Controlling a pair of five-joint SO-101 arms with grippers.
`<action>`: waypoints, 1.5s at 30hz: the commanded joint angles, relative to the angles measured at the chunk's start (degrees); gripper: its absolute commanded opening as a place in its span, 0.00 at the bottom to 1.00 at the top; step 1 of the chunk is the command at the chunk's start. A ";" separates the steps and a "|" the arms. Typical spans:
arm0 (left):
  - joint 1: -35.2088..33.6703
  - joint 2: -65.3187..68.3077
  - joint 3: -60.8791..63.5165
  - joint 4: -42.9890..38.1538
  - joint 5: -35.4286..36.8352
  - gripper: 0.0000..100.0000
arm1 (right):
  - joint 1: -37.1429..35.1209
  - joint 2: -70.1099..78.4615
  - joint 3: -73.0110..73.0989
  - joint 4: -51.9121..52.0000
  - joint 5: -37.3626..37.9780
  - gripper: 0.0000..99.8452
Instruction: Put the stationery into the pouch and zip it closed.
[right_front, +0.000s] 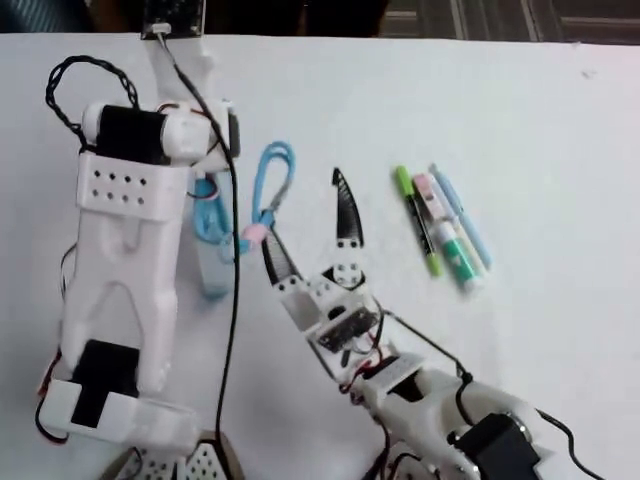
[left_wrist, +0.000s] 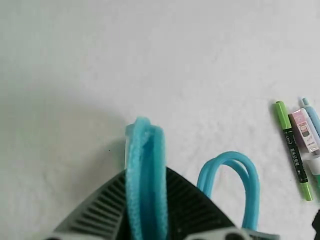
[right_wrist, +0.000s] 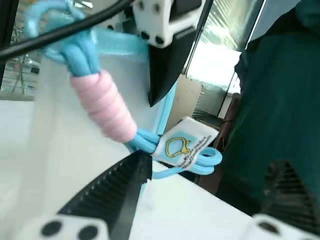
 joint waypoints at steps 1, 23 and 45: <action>-0.31 0.84 0.26 -0.18 0.62 0.02 | -0.40 -1.63 0.62 -3.91 0.44 0.36; -4.00 7.34 -0.09 -0.18 0.62 0.02 | 2.77 -1.45 6.15 0.84 8.35 0.28; -3.56 8.48 -0.09 -0.18 0.62 0.02 | 0.57 -0.92 -6.07 20.62 15.38 0.25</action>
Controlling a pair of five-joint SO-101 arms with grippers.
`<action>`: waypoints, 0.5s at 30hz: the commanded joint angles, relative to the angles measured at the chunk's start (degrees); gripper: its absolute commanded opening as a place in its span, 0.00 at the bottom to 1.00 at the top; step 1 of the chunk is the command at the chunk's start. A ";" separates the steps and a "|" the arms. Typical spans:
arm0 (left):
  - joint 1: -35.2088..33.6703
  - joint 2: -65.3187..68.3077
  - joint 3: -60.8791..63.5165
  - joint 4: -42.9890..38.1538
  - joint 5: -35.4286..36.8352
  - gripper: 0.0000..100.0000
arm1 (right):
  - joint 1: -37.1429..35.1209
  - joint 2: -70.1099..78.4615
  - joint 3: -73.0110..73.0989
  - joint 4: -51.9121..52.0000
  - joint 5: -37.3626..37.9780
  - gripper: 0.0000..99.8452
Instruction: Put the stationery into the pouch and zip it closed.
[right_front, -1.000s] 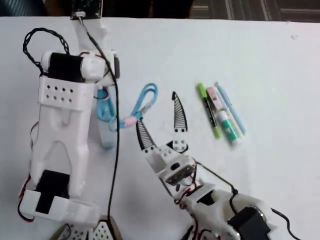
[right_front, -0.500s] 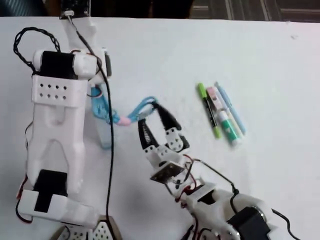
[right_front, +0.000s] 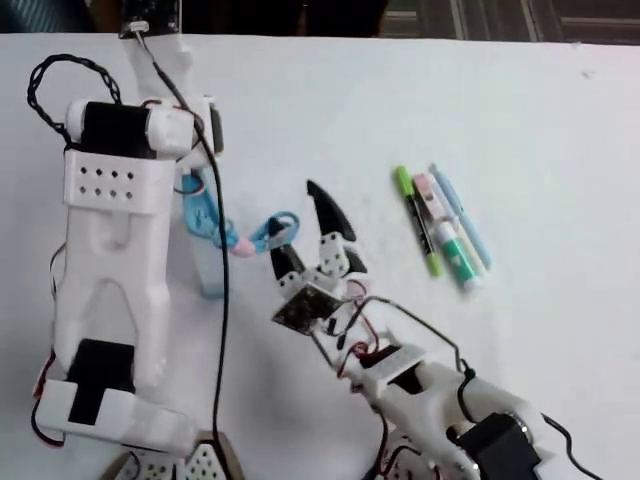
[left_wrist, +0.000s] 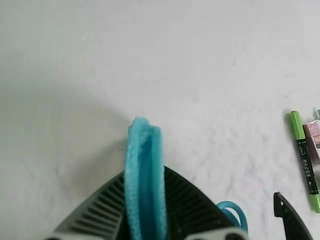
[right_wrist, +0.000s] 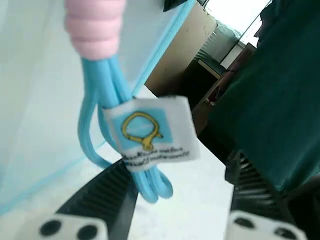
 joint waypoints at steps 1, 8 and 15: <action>-0.13 4.00 0.44 0.00 0.35 0.02 | -2.07 -0.84 -2.02 0.04 0.53 0.25; -0.13 4.00 0.62 0.00 0.35 0.02 | -1.71 -0.92 -2.11 -1.27 0.44 0.07; -0.22 4.00 0.70 0.00 0.35 0.02 | 0.04 -1.45 -1.67 -16.31 0.26 0.02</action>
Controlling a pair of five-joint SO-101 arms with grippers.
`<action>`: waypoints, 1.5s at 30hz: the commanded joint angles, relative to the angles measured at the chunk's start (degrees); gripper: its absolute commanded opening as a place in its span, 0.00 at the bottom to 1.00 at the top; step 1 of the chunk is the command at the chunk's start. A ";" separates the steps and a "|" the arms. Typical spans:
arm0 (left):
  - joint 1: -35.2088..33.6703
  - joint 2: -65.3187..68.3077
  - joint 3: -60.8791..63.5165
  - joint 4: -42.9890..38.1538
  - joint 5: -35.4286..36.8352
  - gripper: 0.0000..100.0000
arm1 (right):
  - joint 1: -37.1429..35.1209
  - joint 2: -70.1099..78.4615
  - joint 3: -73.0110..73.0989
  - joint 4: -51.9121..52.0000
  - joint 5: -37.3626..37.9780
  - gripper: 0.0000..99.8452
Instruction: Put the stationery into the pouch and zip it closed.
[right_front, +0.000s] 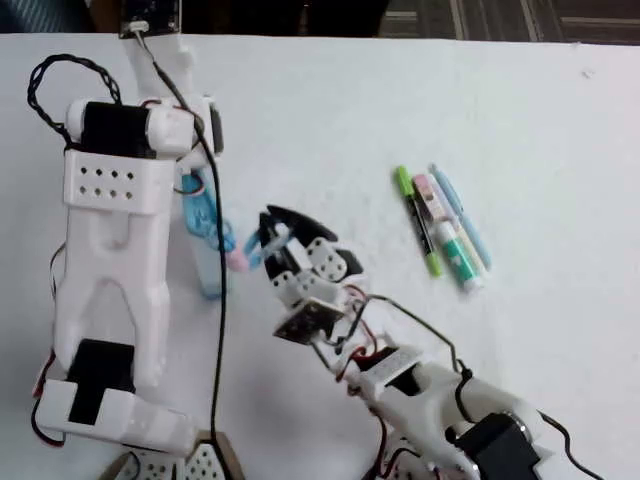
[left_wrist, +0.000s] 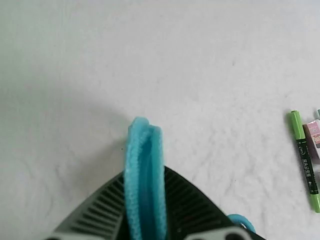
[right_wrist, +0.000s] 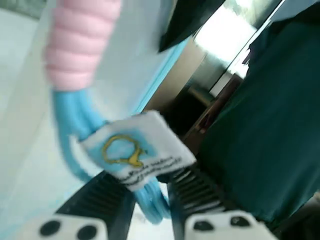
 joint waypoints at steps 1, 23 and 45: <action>-0.31 4.00 0.53 0.00 0.26 0.02 | 1.98 -1.54 -1.23 -9.54 0.00 0.02; 1.01 3.65 -0.70 -2.73 0.00 0.29 | 6.64 -32.48 -24.62 28.53 -4.22 0.02; -10.68 -17.45 -14.15 8.70 1.67 0.37 | 7.52 -21.58 -62.42 62.11 -14.86 0.02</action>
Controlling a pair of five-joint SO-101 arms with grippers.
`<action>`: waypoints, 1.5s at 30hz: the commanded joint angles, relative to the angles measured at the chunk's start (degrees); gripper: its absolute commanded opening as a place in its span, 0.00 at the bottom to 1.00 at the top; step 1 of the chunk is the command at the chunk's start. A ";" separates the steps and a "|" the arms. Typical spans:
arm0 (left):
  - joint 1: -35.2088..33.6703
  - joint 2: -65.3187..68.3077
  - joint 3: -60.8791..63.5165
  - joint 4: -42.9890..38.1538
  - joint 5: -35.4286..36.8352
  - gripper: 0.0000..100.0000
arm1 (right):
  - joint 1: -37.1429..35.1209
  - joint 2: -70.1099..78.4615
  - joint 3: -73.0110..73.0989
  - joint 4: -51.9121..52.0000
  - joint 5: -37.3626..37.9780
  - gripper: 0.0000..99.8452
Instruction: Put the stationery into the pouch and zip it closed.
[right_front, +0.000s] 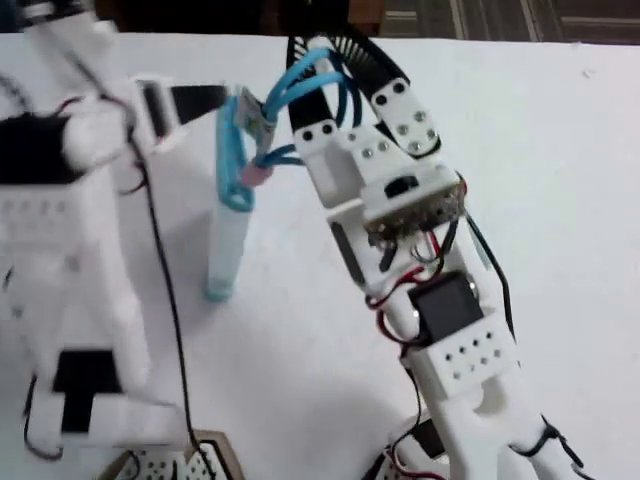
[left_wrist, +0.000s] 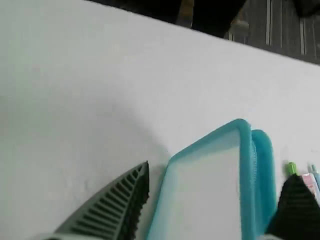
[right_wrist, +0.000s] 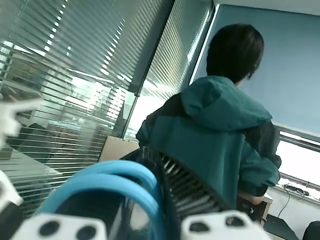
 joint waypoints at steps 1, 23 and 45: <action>-1.36 -10.95 3.96 0.18 0.53 0.37 | -0.13 2.15 -3.87 0.22 -0.70 0.02; 10.68 -41.63 47.12 -6.07 -4.48 0.37 | -4.44 21.93 -25.32 0.31 -0.35 0.02; 16.92 -32.57 48.00 -15.74 1.49 0.37 | -5.67 26.59 -29.54 0.22 3.60 0.02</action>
